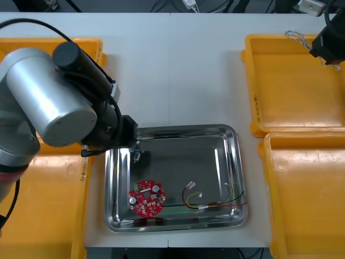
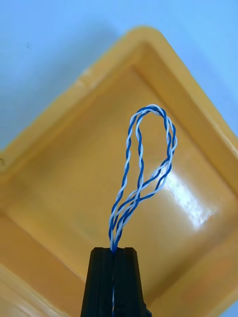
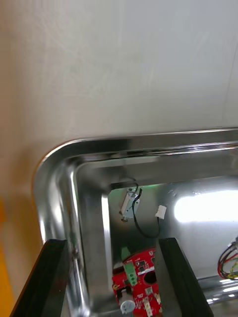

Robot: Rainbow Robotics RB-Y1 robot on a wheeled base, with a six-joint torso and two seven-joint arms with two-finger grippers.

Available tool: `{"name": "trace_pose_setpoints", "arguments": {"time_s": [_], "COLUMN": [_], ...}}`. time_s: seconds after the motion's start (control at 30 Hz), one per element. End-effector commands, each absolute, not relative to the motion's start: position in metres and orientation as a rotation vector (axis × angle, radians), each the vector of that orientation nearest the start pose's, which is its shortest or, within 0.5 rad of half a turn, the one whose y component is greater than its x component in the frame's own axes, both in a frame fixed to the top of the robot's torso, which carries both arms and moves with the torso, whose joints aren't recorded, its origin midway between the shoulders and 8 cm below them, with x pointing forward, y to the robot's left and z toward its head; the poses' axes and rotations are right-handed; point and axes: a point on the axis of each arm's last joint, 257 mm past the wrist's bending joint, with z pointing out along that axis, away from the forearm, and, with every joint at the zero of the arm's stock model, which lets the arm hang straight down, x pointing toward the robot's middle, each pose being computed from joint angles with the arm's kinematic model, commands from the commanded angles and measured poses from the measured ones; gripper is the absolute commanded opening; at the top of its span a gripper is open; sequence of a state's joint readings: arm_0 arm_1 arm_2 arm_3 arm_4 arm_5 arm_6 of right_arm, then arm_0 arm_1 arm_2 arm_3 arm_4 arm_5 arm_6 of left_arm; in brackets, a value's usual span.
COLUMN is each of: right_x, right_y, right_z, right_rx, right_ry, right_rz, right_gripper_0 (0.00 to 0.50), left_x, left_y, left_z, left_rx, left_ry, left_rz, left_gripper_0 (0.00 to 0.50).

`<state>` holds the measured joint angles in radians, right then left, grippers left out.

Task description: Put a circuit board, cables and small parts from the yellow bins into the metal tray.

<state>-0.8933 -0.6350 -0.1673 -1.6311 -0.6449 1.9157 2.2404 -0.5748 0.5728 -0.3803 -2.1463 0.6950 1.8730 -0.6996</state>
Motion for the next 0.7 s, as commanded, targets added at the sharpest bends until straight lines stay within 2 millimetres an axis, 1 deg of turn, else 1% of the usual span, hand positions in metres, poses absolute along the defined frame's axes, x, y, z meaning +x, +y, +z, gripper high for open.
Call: {"name": "trace_pose_setpoints", "arguments": {"time_s": [0.03, 0.07, 0.13, 0.17, 0.23, 0.27, 0.33, 0.37, 0.43, 0.53, 0.57, 0.67, 0.7], "right_x": [0.523, 0.521, 0.513, 0.51, 0.501, 0.498, 0.488, 0.486, 0.477, 0.467, 0.466, 0.454, 0.452], "right_y": [-0.264, -0.259, -0.239, -0.234, -0.212, -0.206, -0.185, -0.179, -0.16, -0.135, -0.13, -0.105, -0.101], "right_z": [-0.032, -0.033, -0.036, -0.039, -0.047, -0.049, -0.057, -0.058, -0.064, -0.073, -0.075, -0.088, -0.091], "right_rx": [-1.208, -1.223, -1.282, -1.3, -1.389, -1.409, -1.496, -1.515, -1.579, -1.647, -1.657, -1.718, -1.728], "right_ry": [2.182, 2.168, 2.12, 2.111, 2.065, 2.057, 2.018, 2.006, 1.971, 1.927, 1.922, 1.894, 1.892], "right_rz": [-0.205, -0.198, -0.179, -0.174, -0.153, -0.147, -0.13, -0.126, -0.113, -0.08, -0.07, -0.01, -0.002], "right_gripper_0": [0.0, 0.0, 0.0, 0.0, 0.0, 0.0, 0.0, 0.0, 0.0, 0.0, 0.0, 0.0, 0.0], "left_x": [0.423, 0.424, 0.427, 0.428, 0.431, 0.432, 0.436, 0.438, 0.444, 0.454, 0.455, 0.467, 0.47], "left_y": [0.156, 0.156, 0.16, 0.162, 0.17, 0.172, 0.181, 0.183, 0.193, 0.205, 0.208, 0.223, 0.226], "left_z": [-0.133, -0.129, -0.118, -0.114, -0.103, -0.101, -0.092, -0.089, -0.081, -0.076, -0.076, -0.073, -0.072], "left_rx": [0.009, 0.014, 0.016, 0.015, 0.001, -0.004, -0.026, -0.03, -0.034, -0.031, -0.033, -0.031, -0.03], "left_ry": [2.627, 2.623, 2.61, 2.606, 2.594, 2.593, 2.593, 2.592, 2.595, 2.604, 2.606, 2.61, 2.609], "left_rz": [-0.184, -0.189, -0.201, -0.203, -0.213, -0.217, -0.227, -0.23, -0.22, -0.209, -0.206, -0.171, -0.164], "left_gripper_0": [0.5, 0.5, 0.5, 0.5, 0.5, 0.5, 0.5, 0.5, 0.5, 0.5, 0.5, 0.5, 0.5]}}
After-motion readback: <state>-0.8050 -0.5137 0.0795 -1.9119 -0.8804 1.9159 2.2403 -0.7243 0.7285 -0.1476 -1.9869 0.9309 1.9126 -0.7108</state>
